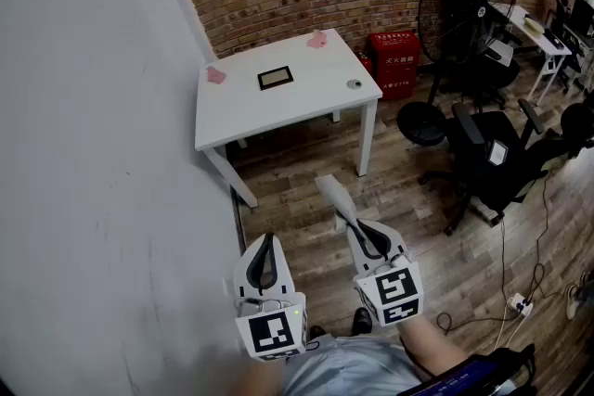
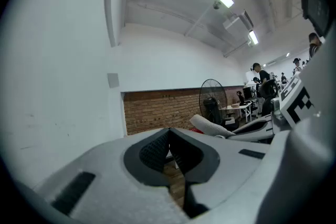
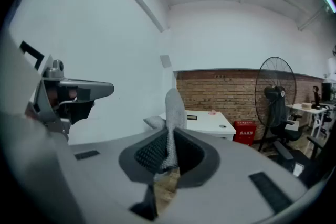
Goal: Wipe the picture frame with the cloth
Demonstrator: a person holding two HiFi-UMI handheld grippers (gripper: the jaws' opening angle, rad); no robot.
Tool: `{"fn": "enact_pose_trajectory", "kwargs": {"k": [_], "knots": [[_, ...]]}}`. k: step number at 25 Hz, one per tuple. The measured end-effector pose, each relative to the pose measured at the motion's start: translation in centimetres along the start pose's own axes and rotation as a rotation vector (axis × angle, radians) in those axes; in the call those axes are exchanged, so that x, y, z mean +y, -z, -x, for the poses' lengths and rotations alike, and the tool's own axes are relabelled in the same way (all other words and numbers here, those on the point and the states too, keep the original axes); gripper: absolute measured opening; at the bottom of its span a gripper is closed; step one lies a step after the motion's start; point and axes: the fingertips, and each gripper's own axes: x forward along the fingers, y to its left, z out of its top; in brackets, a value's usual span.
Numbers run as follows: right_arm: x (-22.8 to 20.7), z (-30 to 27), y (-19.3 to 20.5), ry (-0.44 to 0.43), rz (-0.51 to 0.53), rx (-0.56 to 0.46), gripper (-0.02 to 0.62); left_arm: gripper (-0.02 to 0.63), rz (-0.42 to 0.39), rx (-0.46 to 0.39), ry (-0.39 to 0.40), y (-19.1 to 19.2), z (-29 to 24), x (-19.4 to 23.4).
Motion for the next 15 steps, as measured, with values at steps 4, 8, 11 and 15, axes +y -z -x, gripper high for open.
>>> {"fn": "enact_pose_trajectory", "kwargs": {"k": [4,8,11,15], "knots": [[-1.3,0.0,-0.1,-0.004,0.004,-0.005,0.037,0.009,-0.015,-0.018,-0.001,-0.2,-0.8,-1.0],[-2.1,0.6,0.0,-0.014,-0.001,-0.030,0.038,0.009,-0.026,-0.011,-0.010,0.4,-1.0,-1.8],[-2.8,0.7,0.1,-0.027,0.005,-0.025,0.040,0.009,-0.029,-0.010,-0.024,0.2,-1.4,-2.4],[-4.4,0.2,1.0,-0.053,0.002,0.001,0.040,0.009,-0.008,0.020,-0.050,0.4,-2.1,-3.3]]}}
